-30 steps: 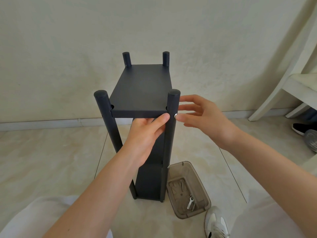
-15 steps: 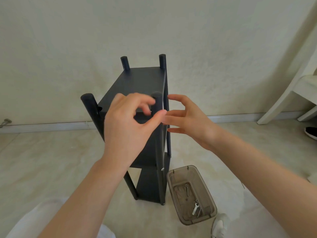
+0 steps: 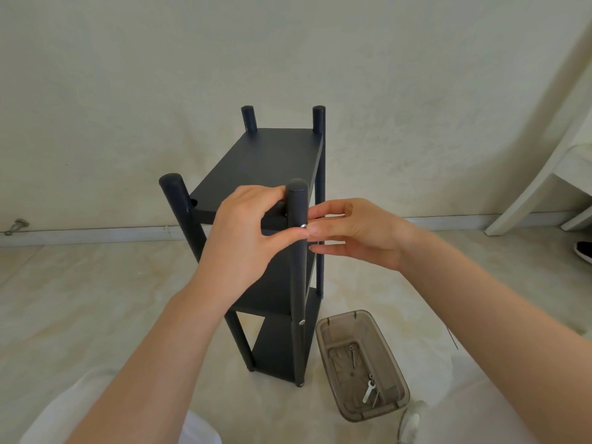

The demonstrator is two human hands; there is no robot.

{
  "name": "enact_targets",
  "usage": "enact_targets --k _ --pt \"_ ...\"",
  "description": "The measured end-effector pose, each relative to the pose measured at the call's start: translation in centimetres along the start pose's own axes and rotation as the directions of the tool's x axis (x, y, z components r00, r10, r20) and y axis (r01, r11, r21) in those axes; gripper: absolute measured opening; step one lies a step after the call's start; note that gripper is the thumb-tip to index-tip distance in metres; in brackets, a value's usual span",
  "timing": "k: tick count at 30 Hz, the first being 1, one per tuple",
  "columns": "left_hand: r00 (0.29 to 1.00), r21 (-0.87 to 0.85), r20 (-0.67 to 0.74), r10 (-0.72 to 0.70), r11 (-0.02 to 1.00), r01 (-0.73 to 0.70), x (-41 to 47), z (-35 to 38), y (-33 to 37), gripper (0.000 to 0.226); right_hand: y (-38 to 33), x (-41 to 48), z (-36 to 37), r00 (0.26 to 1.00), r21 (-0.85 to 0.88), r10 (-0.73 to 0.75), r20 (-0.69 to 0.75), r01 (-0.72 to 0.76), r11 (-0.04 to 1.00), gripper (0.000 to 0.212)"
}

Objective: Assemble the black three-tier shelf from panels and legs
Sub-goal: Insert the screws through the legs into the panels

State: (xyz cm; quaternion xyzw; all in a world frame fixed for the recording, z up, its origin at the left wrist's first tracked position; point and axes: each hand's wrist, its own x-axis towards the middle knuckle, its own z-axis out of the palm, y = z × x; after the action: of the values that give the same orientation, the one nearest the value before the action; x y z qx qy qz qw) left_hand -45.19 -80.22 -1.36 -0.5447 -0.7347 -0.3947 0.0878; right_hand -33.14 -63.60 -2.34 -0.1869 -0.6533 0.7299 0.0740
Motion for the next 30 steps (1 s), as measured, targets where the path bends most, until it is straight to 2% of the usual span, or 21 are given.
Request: enact_targets --k 3,7,11,19,30 --pt "1.0 0.014 -0.019 0.024 1.0 -0.023 0.0 0.2 -0.3 0.035 -0.2 0.1 -0.1 0.999 0.05 0.048 0.0 -0.048 0.998 0.006" --pt "0.998 0.05 -0.03 0.059 0.997 -0.058 -0.2 0.4 -0.5 0.031 -0.8 0.3 0.6 0.996 0.127 0.084 -0.006 -0.082 0.988 0.021" --pt "0.996 0.093 -0.018 0.085 0.992 -0.083 -0.2 0.4 -0.8 0.033 -1.1 0.6 2.1 0.996 0.083 0.086 -0.012 -0.085 0.993 0.044" --pt "0.996 0.216 0.011 0.093 0.972 -0.093 -0.6 0.2 -1.2 0.047 -1.1 0.4 2.4 0.998 0.118 0.067 -0.007 -0.065 0.991 0.046" --pt "0.996 0.308 0.025 0.08 0.948 -0.084 -1.0 0.6 -0.8 0.047 -0.7 0.4 2.4 0.998 0.078 0.033 -0.052 -0.029 0.997 0.043"
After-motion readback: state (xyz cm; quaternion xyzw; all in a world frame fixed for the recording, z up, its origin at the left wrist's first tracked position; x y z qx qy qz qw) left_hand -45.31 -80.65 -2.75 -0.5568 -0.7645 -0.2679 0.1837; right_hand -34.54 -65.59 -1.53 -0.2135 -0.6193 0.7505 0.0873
